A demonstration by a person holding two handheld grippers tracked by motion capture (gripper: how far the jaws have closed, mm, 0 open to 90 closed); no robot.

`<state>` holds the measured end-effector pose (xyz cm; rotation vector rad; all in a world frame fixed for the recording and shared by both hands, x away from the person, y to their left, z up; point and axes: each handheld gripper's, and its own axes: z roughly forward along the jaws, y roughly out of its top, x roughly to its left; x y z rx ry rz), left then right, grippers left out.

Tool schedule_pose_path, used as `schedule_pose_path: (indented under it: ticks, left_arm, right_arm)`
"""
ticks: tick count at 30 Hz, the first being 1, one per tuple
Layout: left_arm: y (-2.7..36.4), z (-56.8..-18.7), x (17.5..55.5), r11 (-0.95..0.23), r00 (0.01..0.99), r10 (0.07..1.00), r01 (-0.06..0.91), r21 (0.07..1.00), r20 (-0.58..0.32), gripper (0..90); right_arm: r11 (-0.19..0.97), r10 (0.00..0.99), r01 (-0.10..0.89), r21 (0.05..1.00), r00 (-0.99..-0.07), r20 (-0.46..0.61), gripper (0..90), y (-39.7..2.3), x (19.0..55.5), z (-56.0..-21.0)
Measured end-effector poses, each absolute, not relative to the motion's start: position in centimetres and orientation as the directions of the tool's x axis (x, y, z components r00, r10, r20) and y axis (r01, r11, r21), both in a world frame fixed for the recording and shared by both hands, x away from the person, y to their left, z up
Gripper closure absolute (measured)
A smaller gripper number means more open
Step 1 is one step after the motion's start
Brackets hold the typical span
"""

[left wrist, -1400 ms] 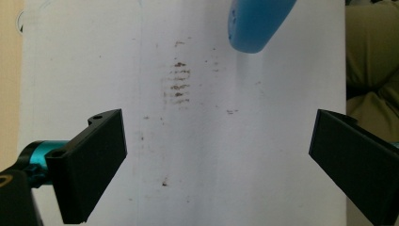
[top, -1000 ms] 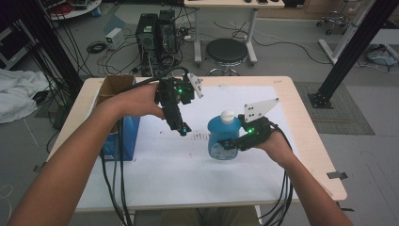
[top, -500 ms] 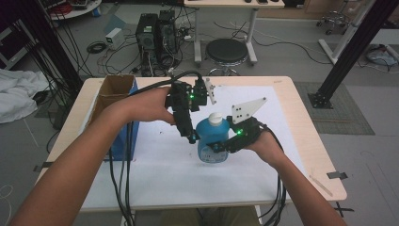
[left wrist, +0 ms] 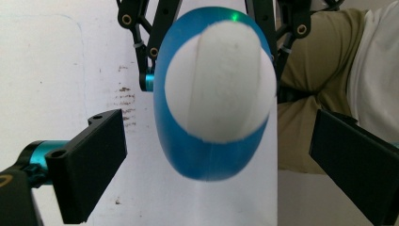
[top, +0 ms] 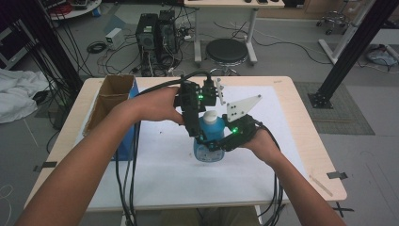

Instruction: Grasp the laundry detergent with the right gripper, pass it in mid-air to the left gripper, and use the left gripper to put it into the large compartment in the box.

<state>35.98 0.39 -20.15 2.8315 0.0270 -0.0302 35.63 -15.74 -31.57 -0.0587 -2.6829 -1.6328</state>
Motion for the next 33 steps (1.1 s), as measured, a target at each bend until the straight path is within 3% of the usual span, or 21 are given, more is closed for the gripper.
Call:
schedule_pose_path:
  ticks: [21, 23, 33]
  left_arm:
    - [-1.1, -21.3, 36.6, -0.957, 0.999, -0.004, 0.007, 0.290, -0.037, 4.6]
    - [-1.1, -21.4, 36.6, -0.957, 0.999, -0.012, 0.001, 0.291, -0.044, 8.7]
    - [-1.1, -21.5, 36.7, -0.959, 0.999, -0.028, -0.016, 0.284, -0.040, 13.0]
  right_arm:
    - [0.460, 0.028, 0.036, 0.887, -0.999, 0.026, 44.0, -15.4, 35.6, -31.4]
    - [0.458, 0.028, 0.037, 0.888, -0.999, 0.027, 44.0, -15.4, 35.6, -31.4]
    - [0.453, 0.027, 0.036, 0.891, -0.999, 0.026, 44.0, -15.4, 35.7, -31.4]
